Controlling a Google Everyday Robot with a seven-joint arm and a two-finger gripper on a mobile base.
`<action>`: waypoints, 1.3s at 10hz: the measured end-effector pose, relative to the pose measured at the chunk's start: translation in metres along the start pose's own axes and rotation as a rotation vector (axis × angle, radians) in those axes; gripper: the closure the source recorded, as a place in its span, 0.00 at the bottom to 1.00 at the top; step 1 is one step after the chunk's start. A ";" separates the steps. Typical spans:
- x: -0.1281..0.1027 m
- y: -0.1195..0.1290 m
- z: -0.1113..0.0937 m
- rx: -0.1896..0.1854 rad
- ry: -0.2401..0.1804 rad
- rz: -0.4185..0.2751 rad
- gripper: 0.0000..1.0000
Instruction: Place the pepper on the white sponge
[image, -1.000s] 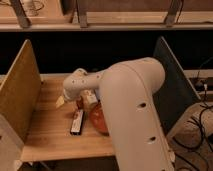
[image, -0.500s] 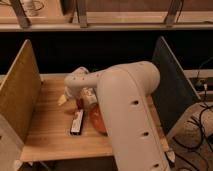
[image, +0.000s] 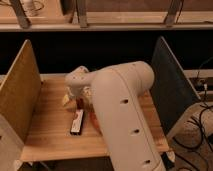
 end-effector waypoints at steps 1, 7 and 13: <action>0.002 -0.002 0.004 0.007 0.019 0.013 0.20; -0.004 -0.005 0.011 0.055 0.031 0.025 0.72; -0.027 0.005 -0.005 0.054 -0.025 -0.017 1.00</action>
